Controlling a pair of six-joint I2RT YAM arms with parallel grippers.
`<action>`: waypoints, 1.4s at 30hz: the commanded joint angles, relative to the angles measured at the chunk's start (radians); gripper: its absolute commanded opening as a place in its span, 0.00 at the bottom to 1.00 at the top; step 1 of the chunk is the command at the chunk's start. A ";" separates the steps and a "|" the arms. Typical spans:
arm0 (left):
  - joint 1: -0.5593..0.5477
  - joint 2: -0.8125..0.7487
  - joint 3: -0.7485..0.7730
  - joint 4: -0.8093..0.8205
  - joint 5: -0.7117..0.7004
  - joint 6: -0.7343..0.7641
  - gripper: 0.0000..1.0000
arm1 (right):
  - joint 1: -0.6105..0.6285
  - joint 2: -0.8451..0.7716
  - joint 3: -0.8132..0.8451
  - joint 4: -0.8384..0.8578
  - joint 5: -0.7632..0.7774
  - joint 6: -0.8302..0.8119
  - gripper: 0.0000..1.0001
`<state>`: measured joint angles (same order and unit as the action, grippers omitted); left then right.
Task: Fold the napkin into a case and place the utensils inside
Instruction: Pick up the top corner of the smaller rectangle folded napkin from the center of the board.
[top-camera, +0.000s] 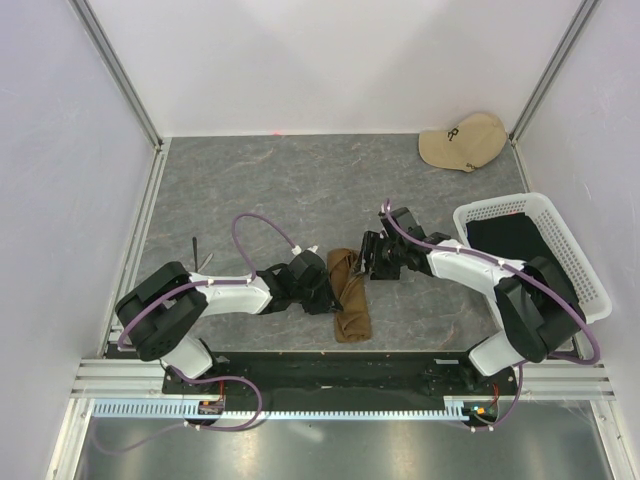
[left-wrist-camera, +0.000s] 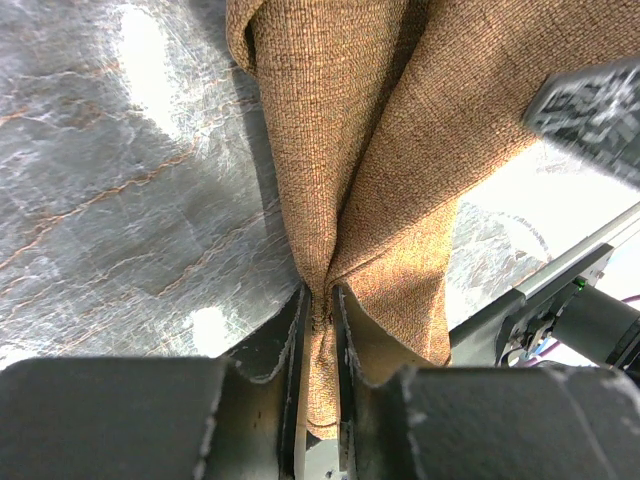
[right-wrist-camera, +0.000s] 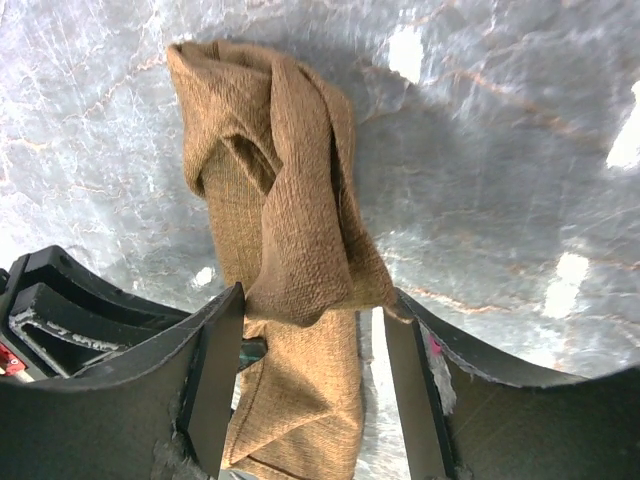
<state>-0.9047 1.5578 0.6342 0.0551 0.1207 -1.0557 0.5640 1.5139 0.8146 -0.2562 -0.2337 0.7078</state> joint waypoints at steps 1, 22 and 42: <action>0.000 0.005 -0.004 0.002 -0.019 0.017 0.18 | -0.021 0.015 0.050 0.001 0.001 -0.059 0.66; -0.010 0.016 0.018 -0.006 -0.015 0.045 0.16 | -0.039 -0.011 0.067 0.081 0.001 -0.079 0.31; 0.137 -0.079 0.198 -0.132 0.005 0.138 0.16 | -0.039 -0.003 0.096 0.048 -0.024 -0.128 0.00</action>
<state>-0.8242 1.4521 0.7544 -0.0692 0.1219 -0.9768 0.5262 1.5360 0.8593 -0.2119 -0.2440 0.6060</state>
